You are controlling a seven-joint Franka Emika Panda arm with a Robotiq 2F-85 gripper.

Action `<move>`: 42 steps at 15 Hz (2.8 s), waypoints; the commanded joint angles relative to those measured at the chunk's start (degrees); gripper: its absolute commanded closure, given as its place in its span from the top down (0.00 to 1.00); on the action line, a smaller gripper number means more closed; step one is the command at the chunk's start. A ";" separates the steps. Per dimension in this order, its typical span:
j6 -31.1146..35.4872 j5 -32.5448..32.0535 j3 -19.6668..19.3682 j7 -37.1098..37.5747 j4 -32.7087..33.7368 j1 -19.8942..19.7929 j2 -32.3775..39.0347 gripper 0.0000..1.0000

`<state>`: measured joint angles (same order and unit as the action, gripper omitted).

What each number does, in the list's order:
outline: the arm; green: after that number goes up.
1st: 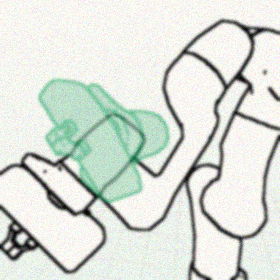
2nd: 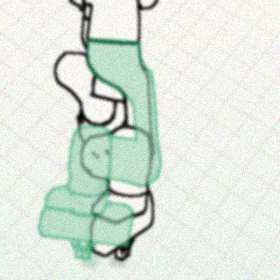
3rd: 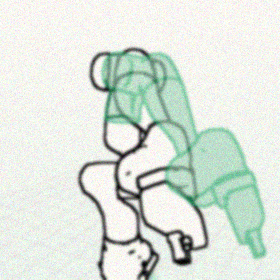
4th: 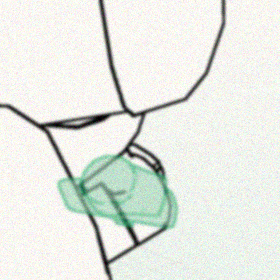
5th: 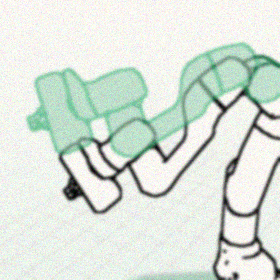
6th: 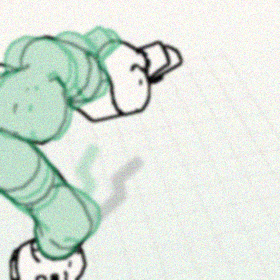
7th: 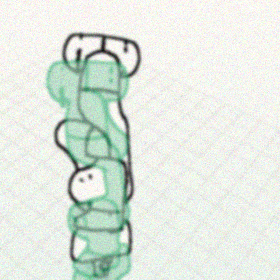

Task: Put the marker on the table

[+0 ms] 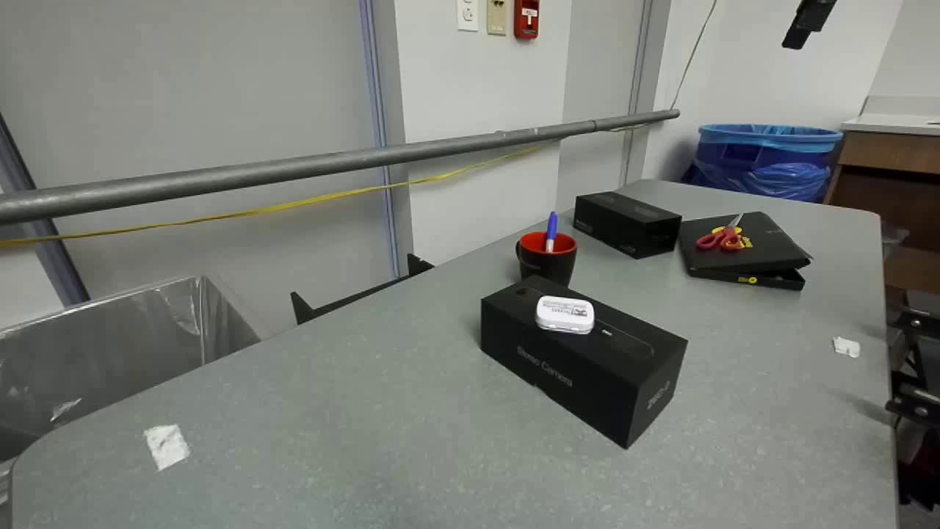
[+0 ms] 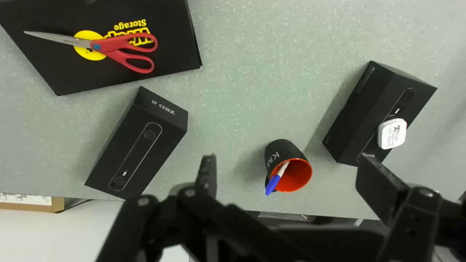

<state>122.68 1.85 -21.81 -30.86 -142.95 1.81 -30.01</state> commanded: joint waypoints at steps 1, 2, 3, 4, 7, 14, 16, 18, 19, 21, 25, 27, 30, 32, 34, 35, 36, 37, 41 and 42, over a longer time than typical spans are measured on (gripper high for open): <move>-0.18 1.10 1.66 -0.85 0.11 -1.82 0.37 1.00; -0.18 1.10 1.66 -0.85 0.11 -1.82 0.37 1.00; -0.18 1.10 1.66 -0.85 0.11 -1.82 0.37 1.00; -0.18 1.10 1.66 -0.85 0.11 -1.82 0.37 1.00; 3.14 1.10 2.60 1.27 -0.57 -2.43 0.14 1.00; 27.31 7.95 12.65 17.43 -0.04 1.47 12.93 1.00; 36.52 6.08 17.10 24.73 0.71 0.66 17.85 1.00; 42.10 3.62 20.30 31.16 1.53 -0.74 21.70 1.00; 43.57 2.98 21.05 33.11 1.71 -0.95 22.80 1.00; 41.50 4.68 20.38 30.21 0.02 0.32 20.97 1.00; 41.51 4.80 20.69 30.91 0.94 0.27 22.05 1.00; 41.51 4.80 20.69 30.92 0.99 0.26 22.04 1.00; 43.19 3.43 21.28 35.04 2.69 -0.83 25.89 1.00; 43.88 -1.30 21.83 40.89 3.72 -1.88 29.37 1.00; 43.80 -6.61 21.64 46.36 5.18 -1.88 32.79 1.00; 43.64 -8.43 21.24 48.34 6.04 -1.21 34.39 1.00; 43.54 -10.20 20.87 50.38 7.05 -0.48 36.05 1.00; 43.28 -11.67 20.62 52.09 7.97 0.20 37.49 1.00; 42.66 -21.50 18.28 62.17 12.64 3.06 43.62 1.00; 42.47 -22.54 18.01 63.71 13.72 3.67 45.13 1.00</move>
<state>164.62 -16.05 -1.91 26.67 -133.79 2.98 9.81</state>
